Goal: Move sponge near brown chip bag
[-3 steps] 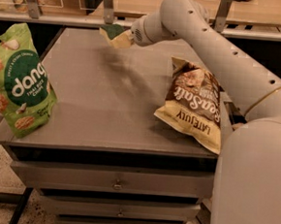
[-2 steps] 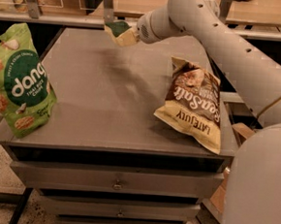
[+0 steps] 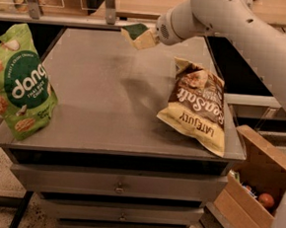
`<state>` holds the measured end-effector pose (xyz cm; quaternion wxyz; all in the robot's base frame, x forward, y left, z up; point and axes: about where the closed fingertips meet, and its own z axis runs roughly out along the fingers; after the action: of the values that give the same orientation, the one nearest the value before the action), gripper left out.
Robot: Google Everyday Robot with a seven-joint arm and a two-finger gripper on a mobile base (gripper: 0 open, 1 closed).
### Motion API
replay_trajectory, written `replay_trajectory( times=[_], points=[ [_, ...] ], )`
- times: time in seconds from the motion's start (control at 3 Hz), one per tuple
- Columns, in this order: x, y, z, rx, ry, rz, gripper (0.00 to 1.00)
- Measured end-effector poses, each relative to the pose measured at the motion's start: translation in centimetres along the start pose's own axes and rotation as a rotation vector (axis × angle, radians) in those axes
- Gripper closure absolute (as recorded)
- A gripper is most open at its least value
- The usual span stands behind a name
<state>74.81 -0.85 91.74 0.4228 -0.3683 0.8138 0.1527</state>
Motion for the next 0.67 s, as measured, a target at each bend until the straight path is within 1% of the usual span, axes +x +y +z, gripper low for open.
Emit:
replay_trajectory(
  times=[0.33, 0.67],
  points=[
    [1.2, 0.5, -2.7, 0.004, 0.029, -0.009, 1.0],
    [2.0, 0.8, -4.5, 0.009, 0.046, -0.012, 1.0]
  ],
)
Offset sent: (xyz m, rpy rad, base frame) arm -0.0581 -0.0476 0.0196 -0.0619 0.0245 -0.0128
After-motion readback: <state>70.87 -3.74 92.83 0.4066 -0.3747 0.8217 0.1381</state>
